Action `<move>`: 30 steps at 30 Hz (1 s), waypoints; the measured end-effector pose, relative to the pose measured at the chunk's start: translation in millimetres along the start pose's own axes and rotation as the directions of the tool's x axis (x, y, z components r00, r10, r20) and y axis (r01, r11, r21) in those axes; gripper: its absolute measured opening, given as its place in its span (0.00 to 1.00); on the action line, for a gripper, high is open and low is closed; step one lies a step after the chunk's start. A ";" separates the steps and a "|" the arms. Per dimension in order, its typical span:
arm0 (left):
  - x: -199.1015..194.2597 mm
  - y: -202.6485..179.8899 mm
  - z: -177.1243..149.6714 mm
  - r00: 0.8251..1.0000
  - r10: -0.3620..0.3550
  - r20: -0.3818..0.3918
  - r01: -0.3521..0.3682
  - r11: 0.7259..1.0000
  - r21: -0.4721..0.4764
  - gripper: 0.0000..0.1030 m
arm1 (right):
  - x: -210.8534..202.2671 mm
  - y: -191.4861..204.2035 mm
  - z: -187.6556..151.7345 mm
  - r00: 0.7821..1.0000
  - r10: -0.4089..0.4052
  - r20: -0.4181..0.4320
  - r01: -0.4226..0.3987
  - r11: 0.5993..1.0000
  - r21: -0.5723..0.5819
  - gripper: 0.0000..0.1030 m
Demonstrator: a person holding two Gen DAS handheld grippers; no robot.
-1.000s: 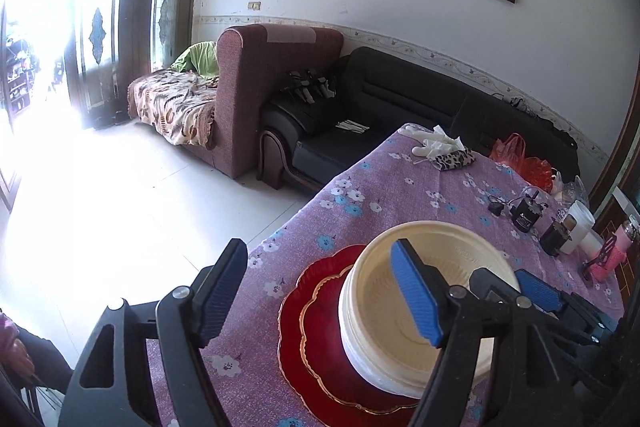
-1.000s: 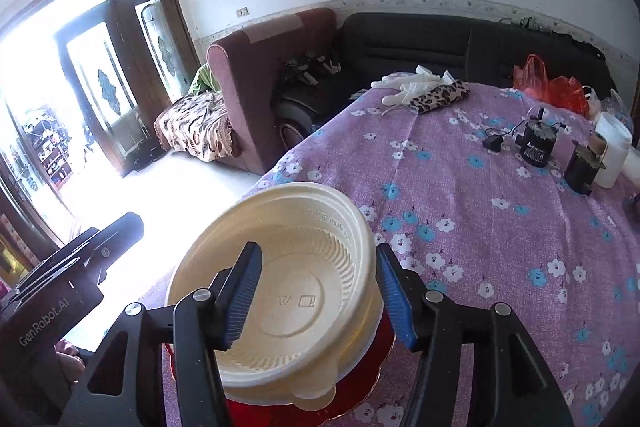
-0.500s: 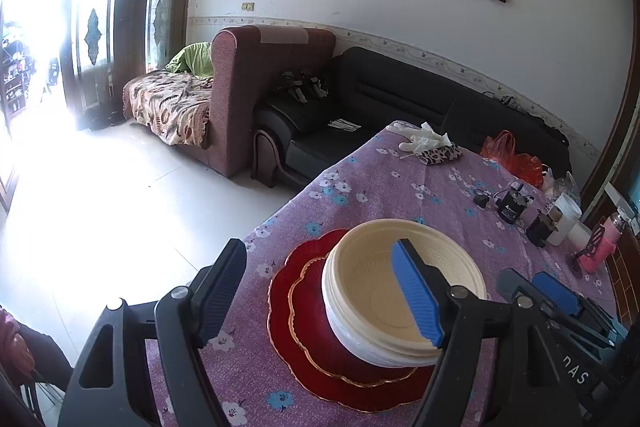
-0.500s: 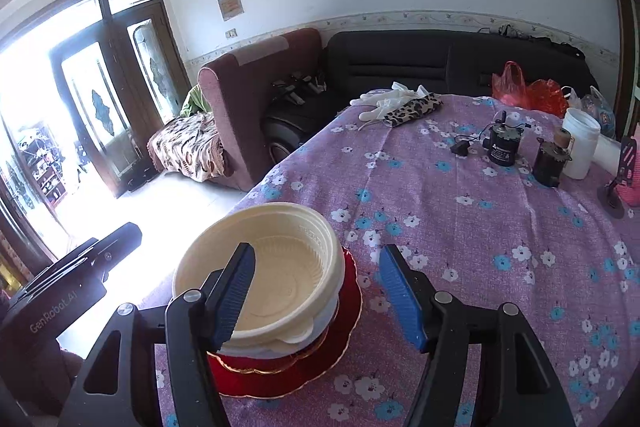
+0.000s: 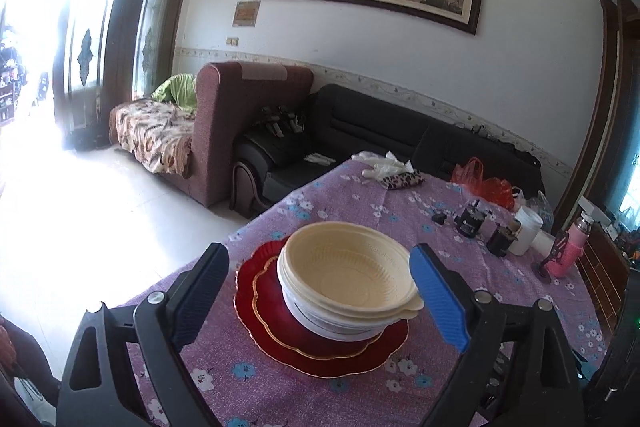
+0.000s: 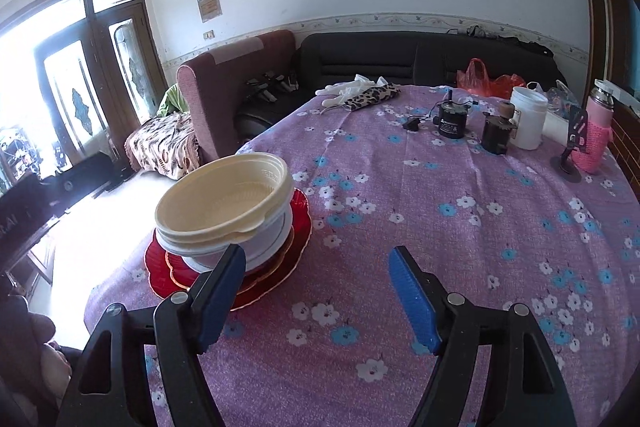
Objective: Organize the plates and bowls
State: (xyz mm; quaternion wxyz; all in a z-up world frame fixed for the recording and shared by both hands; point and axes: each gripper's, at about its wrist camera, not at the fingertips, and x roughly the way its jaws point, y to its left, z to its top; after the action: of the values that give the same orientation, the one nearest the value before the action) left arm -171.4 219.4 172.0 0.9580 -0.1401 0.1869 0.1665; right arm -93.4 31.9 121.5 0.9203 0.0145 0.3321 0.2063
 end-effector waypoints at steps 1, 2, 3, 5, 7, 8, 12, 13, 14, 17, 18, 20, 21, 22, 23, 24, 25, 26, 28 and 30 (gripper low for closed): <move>-12.3 -1.1 0.4 0.998 0.019 0.052 -0.019 1.000 0.001 0.94 | -5.4 -2.4 -2.9 1.000 -0.004 0.007 0.004 1.000 0.005 0.77; -25.1 -2.0 1.2 0.994 0.041 0.105 -0.042 0.999 0.000 0.99 | -10.6 -4.5 -4.4 1.000 -0.005 0.013 0.005 1.000 0.009 0.77; -38.1 -2.4 1.7 0.985 0.061 0.159 -0.061 0.998 -0.003 1.00 | -16.0 -6.3 -6.9 1.000 -0.006 0.020 0.006 1.000 0.013 0.78; -64.6 -5.7 2.0 0.961 0.090 0.260 -0.092 0.996 -0.004 1.00 | -26.6 -8.9 -10.4 0.999 -0.009 0.036 0.008 1.000 0.020 0.79; -85.8 -10.6 0.2 0.934 0.142 0.327 -0.148 0.989 -0.008 1.00 | -37.3 -9.9 -15.8 0.999 -0.013 0.051 0.012 1.000 0.020 0.79; -92.6 -12.7 -0.1 0.925 0.170 0.339 -0.177 0.984 -0.011 1.00 | -41.7 -9.4 -17.7 0.998 -0.014 0.057 0.013 1.000 0.018 0.80; -95.5 -26.6 -5.6 0.947 0.155 0.280 -0.177 0.983 0.054 1.00 | -58.1 -7.4 -25.0 0.997 -0.013 0.082 0.013 1.000 0.009 0.81; -91.9 -29.9 -7.1 0.960 0.125 0.250 -0.149 0.986 0.080 1.00 | -60.6 -6.8 -26.2 0.996 -0.010 0.085 0.009 1.000 0.010 0.82; -85.4 -33.4 -8.8 0.969 0.112 0.220 -0.136 0.986 0.098 1.00 | -63.0 -5.8 -27.5 0.996 -0.006 0.086 0.005 1.000 0.011 0.83; -67.5 -39.3 -14.5 0.986 0.100 0.134 -0.118 0.983 0.139 1.00 | -63.9 -2.1 -31.4 0.997 -0.013 0.077 0.013 1.000 0.000 0.84; -60.8 -40.3 -16.3 0.990 0.096 0.105 -0.111 0.983 0.148 1.00 | -62.1 0.0 -32.1 0.997 -0.019 0.069 0.019 1.000 -0.008 0.84; -47.7 -39.4 -19.7 0.996 0.078 0.040 -0.083 0.985 0.148 1.00 | -58.3 4.0 -33.9 0.998 -0.029 0.053 0.030 0.999 -0.022 0.84; -41.6 -38.3 -21.3 0.998 0.070 0.011 -0.070 0.987 0.141 1.00 | -56.2 5.7 -34.7 0.999 -0.029 0.045 0.030 0.999 -0.024 0.84; -35.2 -35.9 -23.6 0.998 0.063 -0.021 -0.059 0.989 0.134 1.00 | -53.3 7.1 -35.4 0.999 -0.028 0.037 0.029 0.999 -0.026 0.84; -28.2 -33.6 -25.9 0.997 0.054 -0.055 -0.047 0.991 0.127 1.00 | -50.3 9.2 -36.2 0.999 -0.031 0.028 0.031 0.999 -0.029 0.84; -22.1 -31.8 -28.2 0.995 0.046 -0.087 -0.036 0.992 0.120 1.00 | -47.3 11.1 -36.9 0.999 -0.033 0.019 0.034 0.999 -0.033 0.84; -14.9 -29.6 -30.3 0.992 0.043 -0.115 -0.030 0.993 0.113 1.00 | -44.1 13.1 -37.9 0.999 -0.034 0.011 0.034 0.999 -0.037 0.84; -13.2 -24.3 -35.9 0.990 0.043 -0.133 -0.029 0.994 0.107 1.00 | -40.5 15.0 -39.1 0.999 -0.034 0.001 0.034 0.999 -0.042 0.84; -4.9 -20.4 -39.7 0.986 0.051 -0.162 -0.035 0.995 0.096 1.00 | -34.3 19.9 -41.9 0.999 -0.037 -0.015 0.036 0.998 -0.057 0.84; 1.0 -17.6 -42.6 0.982 0.060 -0.180 -0.044 0.995 0.089 1.00 | -28.2 25.2 -44.0 0.999 -0.043 -0.030 0.040 0.996 -0.079 0.84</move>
State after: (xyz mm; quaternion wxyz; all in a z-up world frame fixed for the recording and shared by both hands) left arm -177.3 189.6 137.2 0.9373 -0.1090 0.2842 0.1697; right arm -149.4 39.1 108.4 0.9188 -0.0316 0.3387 0.2003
